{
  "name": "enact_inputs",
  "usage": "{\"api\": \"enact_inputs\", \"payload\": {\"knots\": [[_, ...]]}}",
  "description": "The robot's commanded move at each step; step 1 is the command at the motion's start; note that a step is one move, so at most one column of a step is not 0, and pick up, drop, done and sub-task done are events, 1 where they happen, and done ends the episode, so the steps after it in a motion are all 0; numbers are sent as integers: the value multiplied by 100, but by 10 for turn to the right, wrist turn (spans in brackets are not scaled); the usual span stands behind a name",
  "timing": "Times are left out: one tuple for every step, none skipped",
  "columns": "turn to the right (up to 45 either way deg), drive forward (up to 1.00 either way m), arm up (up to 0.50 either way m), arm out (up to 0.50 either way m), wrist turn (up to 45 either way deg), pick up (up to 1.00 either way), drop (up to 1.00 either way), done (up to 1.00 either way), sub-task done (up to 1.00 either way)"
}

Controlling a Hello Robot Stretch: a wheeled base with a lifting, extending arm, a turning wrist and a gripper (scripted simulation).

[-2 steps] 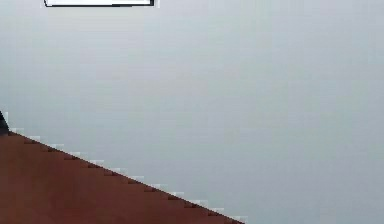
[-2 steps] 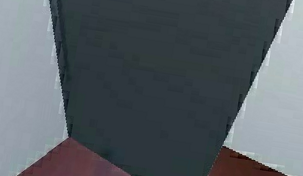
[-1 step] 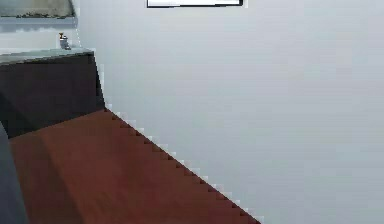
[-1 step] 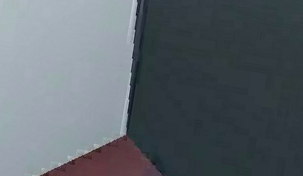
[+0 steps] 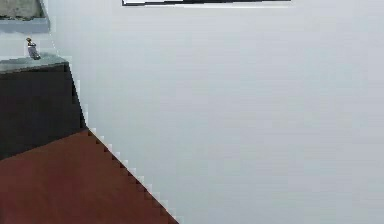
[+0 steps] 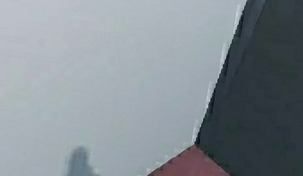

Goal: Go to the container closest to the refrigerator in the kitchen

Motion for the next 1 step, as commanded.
{"api": "enact_inputs", "payload": {"knots": [[-450,0,0,0,0,0,0,0,0]]}}
